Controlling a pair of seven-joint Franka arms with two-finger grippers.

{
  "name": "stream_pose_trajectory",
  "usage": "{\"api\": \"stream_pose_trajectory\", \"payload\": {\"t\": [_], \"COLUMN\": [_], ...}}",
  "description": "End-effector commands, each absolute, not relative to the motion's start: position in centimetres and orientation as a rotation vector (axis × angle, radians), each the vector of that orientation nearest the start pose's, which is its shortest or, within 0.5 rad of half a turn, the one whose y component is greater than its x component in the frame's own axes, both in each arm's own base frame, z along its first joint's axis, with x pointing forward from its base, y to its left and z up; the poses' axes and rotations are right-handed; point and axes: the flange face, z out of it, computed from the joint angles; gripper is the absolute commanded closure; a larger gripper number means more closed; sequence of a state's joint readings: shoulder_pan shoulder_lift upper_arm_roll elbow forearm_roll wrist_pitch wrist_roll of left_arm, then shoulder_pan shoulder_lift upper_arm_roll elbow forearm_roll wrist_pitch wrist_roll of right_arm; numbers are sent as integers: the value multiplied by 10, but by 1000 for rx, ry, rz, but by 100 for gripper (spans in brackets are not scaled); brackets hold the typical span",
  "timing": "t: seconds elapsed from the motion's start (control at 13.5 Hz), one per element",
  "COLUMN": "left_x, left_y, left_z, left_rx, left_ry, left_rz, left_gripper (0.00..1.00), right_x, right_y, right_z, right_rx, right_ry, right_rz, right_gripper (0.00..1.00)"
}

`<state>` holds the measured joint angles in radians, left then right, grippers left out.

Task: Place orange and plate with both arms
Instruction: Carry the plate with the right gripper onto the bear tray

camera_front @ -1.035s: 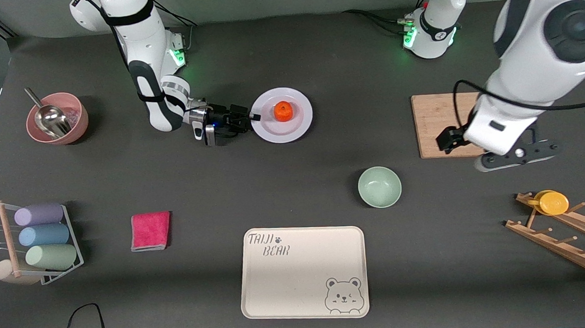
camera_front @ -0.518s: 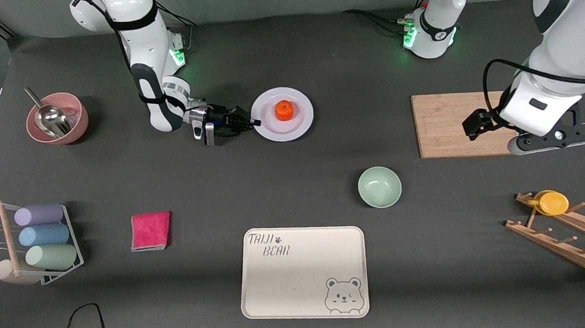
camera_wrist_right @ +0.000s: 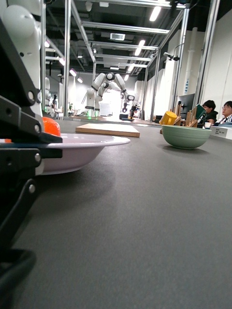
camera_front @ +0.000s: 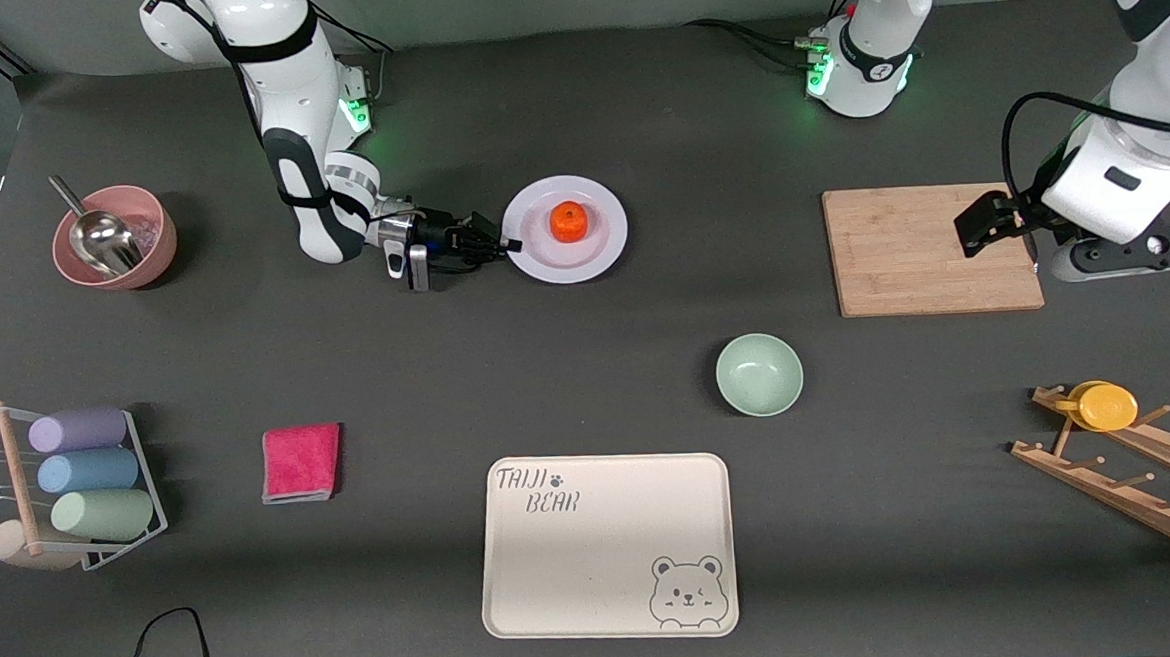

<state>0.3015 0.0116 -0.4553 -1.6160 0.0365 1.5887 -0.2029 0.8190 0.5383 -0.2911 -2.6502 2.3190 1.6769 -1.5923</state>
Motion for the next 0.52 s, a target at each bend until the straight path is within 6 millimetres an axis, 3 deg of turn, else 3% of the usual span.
{"api": "stream_pose_trajectory", "payload": {"t": [0.0, 0.22, 0.44], "left_x": [541, 541, 541], "left_y": [-60, -52, -45], "left_z": [605, 608, 608], "left_rx": [-3124, -3124, -3125], "left_ry": [-39, -3, 9], "left_rz": [29, 23, 26], "left_gripper": [0, 0, 0], "right_x": [295, 325, 369], "right_y": [234, 234, 231], "right_z": [69, 90, 119], "right_rx": [-1762, -1705, -1661], "right_ry": [187, 255, 286], "right_rz": [-125, -57, -17], "right_gripper": [100, 100, 100]}}
